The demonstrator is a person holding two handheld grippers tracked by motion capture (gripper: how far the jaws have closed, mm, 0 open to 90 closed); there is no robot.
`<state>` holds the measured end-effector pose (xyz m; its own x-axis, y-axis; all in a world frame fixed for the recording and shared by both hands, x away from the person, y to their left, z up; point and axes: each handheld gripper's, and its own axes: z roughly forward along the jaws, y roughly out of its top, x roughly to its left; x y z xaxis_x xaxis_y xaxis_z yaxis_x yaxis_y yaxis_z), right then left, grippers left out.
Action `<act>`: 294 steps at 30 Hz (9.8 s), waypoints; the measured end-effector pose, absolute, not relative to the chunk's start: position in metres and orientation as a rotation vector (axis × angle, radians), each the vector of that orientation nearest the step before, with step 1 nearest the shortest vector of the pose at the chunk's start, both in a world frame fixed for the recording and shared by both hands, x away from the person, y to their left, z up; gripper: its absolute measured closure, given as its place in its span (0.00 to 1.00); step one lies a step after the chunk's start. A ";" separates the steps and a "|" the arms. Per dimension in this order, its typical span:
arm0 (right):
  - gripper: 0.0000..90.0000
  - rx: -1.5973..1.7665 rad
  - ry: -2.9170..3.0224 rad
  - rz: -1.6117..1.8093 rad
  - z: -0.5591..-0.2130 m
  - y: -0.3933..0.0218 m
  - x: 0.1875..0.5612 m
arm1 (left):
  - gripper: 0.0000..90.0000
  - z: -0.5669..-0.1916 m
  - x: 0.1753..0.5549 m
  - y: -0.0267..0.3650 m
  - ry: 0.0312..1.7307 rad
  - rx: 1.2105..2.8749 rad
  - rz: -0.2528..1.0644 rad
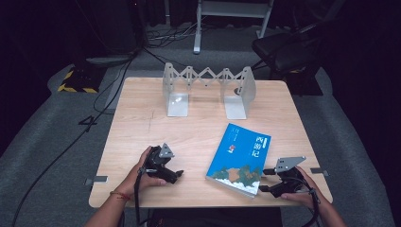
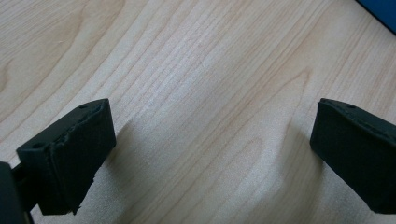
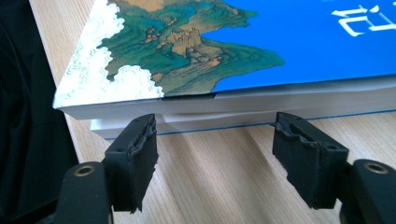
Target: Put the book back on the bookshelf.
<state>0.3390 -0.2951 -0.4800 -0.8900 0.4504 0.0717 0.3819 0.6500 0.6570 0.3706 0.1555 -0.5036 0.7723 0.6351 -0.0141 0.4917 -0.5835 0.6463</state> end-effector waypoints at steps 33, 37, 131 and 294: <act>0.36 0.851 2.668 1.217 -0.464 -0.259 0.347 | 0.25 -0.476 0.324 -0.004 0.325 2.326 0.170; 0.36 0.830 2.674 1.201 -0.466 -0.253 0.346 | 0.28 -0.480 0.321 -0.005 0.320 2.326 0.269; 0.85 0.198 2.513 0.930 -0.438 -0.163 0.382 | 0.55 -0.426 0.365 0.104 0.525 2.249 0.463; 0.78 0.620 2.184 1.710 -0.387 -0.186 0.429 | 0.77 -0.433 0.371 0.122 0.447 1.830 0.282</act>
